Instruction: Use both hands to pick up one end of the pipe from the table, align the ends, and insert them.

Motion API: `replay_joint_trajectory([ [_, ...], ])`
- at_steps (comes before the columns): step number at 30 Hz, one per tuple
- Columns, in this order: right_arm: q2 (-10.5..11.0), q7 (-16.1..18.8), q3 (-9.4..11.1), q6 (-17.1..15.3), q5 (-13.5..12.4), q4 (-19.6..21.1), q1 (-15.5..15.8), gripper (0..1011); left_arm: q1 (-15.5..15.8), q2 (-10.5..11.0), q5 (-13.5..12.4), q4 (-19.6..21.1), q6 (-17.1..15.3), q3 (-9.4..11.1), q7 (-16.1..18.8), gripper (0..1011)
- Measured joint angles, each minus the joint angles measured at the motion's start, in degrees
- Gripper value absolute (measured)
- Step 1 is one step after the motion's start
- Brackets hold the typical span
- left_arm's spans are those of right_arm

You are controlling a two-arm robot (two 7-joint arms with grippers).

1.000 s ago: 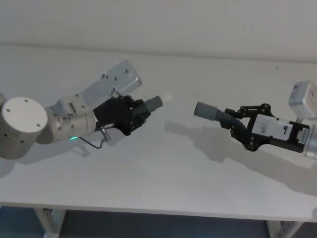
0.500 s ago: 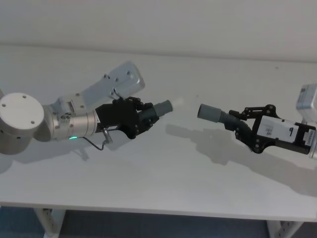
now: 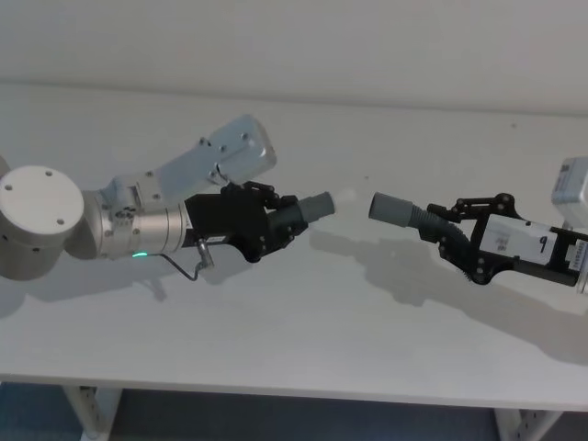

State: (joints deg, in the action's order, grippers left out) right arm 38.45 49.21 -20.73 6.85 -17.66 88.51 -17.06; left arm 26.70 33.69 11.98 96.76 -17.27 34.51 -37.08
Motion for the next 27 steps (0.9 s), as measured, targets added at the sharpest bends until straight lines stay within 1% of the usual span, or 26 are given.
replay_joint_trajectory([
  [27, 0.1, -1.5, -2.2, 0.1, 1.0, -1.5, -1.6, 252, 1.9, 0.0, 1.9, -1.1, 0.9, 1.3, -1.3, 331],
])
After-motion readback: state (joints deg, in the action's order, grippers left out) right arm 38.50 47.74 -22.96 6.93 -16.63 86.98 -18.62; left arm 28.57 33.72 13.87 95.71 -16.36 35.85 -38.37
